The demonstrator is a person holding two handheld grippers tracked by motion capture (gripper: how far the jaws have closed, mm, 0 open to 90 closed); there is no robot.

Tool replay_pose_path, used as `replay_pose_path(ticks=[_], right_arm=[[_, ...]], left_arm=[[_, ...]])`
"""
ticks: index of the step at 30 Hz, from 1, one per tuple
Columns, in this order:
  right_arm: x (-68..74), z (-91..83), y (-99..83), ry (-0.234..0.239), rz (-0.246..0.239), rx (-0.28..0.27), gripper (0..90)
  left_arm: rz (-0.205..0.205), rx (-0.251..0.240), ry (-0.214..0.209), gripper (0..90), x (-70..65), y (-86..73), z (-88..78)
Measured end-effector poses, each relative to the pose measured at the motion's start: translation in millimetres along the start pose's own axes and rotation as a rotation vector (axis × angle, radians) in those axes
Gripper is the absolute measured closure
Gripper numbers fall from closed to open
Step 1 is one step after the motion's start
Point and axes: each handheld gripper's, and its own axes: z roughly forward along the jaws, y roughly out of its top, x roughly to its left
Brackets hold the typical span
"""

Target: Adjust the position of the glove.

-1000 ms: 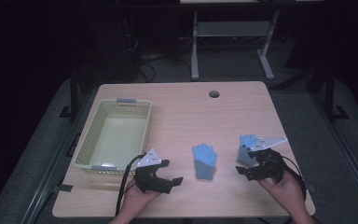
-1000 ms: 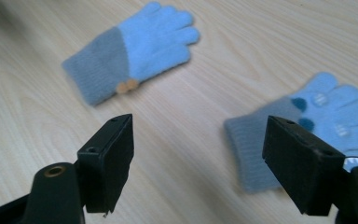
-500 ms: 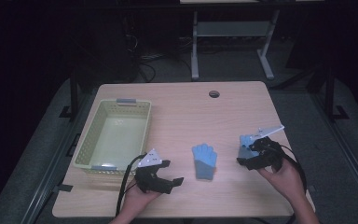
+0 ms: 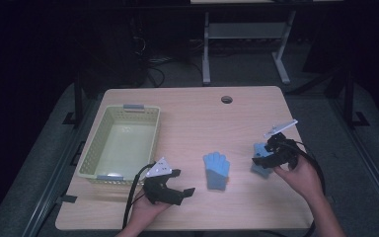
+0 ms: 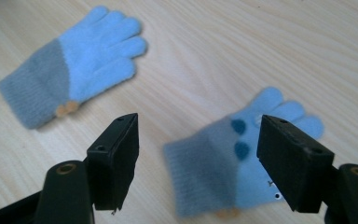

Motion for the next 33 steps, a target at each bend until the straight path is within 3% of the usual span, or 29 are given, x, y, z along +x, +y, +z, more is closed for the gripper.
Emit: replay_pose_path(ticks=[12,16,17,33], right_arm=[[-17.2,19.7,2.9,-0.030,0.035,0.080,33.6],[-20.1,22.8,2.6,-0.019,0.043,0.097,36.9],[-22.0,25.0,2.1,-0.020,0.065,0.110,36.9],[-27.6,33.9,1.0,-0.044,0.082,0.165,44.5]], left_arm=[[0.011,-0.012,-0.006,13.8,-1.6,0.5,-0.7],[0.012,-0.009,-0.002,13.8,-1.4,0.5,-0.6],[0.012,-0.010,0.002,13.8,-1.1,0.4,-0.7],[0.009,-0.011,0.001,13.8,-0.7,0.4,-0.8]])
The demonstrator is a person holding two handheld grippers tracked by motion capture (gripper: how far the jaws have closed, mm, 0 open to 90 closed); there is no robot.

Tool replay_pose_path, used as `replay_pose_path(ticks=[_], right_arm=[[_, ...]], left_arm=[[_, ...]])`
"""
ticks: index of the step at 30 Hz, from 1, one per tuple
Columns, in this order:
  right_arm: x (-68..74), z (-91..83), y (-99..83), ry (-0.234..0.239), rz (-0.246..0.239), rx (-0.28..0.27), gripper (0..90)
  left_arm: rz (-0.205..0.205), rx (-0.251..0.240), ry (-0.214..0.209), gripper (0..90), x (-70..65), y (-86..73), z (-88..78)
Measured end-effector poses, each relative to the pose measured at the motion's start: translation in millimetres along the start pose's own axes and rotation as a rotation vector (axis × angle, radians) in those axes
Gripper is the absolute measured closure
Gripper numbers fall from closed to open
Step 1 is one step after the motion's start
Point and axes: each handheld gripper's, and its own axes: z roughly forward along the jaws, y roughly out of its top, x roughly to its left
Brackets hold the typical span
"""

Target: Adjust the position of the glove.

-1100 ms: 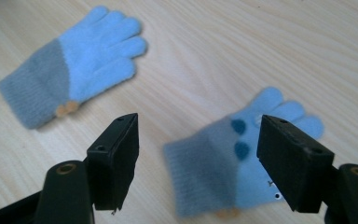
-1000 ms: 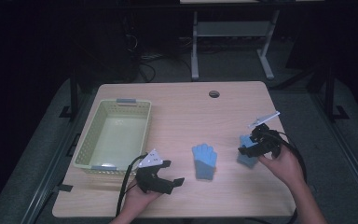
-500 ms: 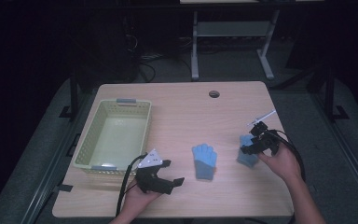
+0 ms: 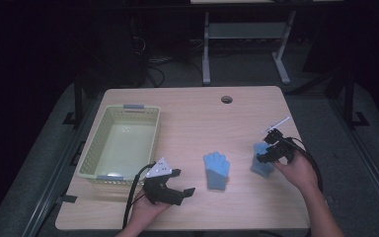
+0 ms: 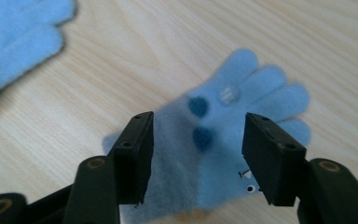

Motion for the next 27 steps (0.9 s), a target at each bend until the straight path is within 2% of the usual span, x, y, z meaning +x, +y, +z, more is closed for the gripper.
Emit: replay_pose_path(ticks=[7,8,13,17,24,27], right_arm=[[1.5,5.9,1.2,-0.013,-0.008,0.032,48.6],[1.8,8.6,1.4,-0.020,0.002,0.051,48.8],[-1.1,15.3,-1.8,-0.020,0.029,0.074,50.0],[-3.4,17.9,-5.2,-0.013,0.054,0.064,50.5],[0.5,18.8,-5.6,-0.030,0.043,0.064,52.7],[1.2,19.1,-5.3,-0.031,0.035,0.062,56.6]], left_arm=[[0.002,0.001,-0.004,13.8,-0.8,0.0,0.4],[0.002,0.001,-0.004,13.8,-1.1,0.0,0.3],[0.002,-0.001,-0.005,13.8,-1.1,0.1,0.1],[0.004,0.001,-0.005,13.8,-1.5,0.0,0.8],[0.004,-0.001,-0.008,14.1,-3.0,-0.2,1.5],[0.006,-0.004,-0.005,14.1,-3.4,0.2,0.6]])
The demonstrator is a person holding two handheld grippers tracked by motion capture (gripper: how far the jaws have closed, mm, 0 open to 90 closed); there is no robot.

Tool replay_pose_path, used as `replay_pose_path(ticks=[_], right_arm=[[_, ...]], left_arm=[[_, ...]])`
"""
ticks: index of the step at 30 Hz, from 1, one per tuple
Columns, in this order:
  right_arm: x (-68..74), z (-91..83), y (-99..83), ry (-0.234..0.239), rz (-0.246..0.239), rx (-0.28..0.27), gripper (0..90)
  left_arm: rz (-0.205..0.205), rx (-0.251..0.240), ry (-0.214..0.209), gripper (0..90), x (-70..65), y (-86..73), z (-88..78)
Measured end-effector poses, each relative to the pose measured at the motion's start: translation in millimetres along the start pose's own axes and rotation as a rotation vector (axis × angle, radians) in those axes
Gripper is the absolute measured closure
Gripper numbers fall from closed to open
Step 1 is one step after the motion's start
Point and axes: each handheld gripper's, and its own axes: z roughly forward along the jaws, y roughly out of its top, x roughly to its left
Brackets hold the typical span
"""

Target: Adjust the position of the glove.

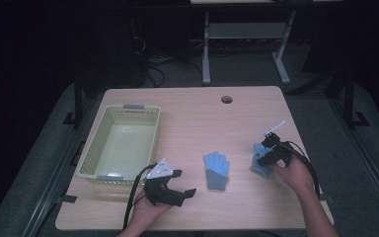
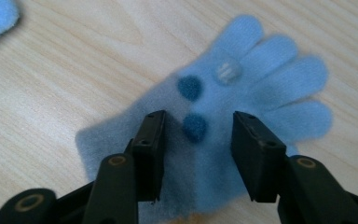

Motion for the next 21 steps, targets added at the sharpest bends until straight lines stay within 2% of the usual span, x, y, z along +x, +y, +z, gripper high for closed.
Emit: replay_pose_path(ticks=[9,12,21], right_arm=[[-2.9,0.1,0.3,0.017,0.004,-0.008,63.8],[-5.5,-0.4,-0.2,0.022,0.012,-0.012,70.3],[-5.3,-0.7,-0.4,0.028,0.007,-0.017,78.5]], left_arm=[[0.001,0.004,0.000,14.1,-0.1,-0.3,0.7],[0.002,0.006,-0.001,14.1,-0.1,-0.4,0.9],[-0.003,0.002,0.000,14.1,0.0,-0.7,1.0]])
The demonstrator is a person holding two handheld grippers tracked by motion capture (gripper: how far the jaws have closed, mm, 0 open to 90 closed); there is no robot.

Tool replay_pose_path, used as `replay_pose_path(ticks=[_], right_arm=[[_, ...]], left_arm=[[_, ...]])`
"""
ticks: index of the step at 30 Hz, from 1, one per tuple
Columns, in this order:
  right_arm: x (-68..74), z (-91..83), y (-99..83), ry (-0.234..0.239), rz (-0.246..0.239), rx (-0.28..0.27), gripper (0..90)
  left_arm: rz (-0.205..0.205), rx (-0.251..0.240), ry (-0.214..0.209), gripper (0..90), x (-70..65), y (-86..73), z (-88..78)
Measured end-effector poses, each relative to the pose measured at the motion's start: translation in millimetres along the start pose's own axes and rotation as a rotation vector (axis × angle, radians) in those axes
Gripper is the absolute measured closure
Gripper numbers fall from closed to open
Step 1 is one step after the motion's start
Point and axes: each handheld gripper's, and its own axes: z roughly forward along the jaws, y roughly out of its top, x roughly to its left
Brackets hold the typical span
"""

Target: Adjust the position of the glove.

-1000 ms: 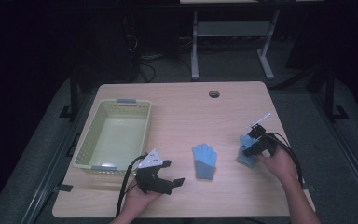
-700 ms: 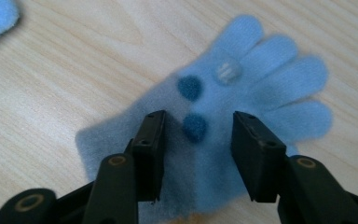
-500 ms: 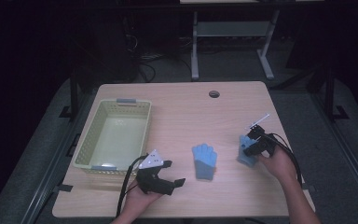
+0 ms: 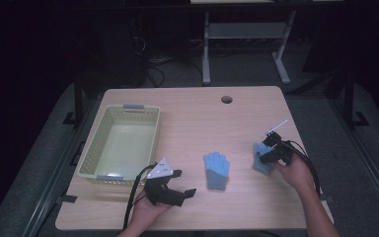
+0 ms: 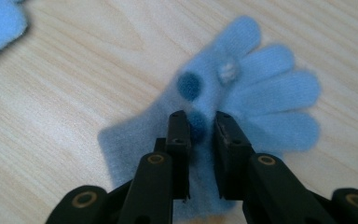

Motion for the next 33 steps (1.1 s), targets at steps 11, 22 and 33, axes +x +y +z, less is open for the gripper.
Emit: replay_pose_path(ticks=[11,22,33], right_arm=[[5.3,-8.2,-5.7,-0.007,-0.034,-0.039,80.2],[17.7,-29.5,-11.2,0.017,-0.059,-0.115,80.5],[34.9,-44.6,-7.7,0.037,-0.109,-0.155,80.5]], left_arm=[[0.002,-0.003,0.000,14.1,-0.1,-0.1,0.1],[0.002,0.000,-0.001,14.1,-0.3,-0.7,1.1],[0.002,-0.001,0.000,14.1,-0.2,-0.7,0.6]])
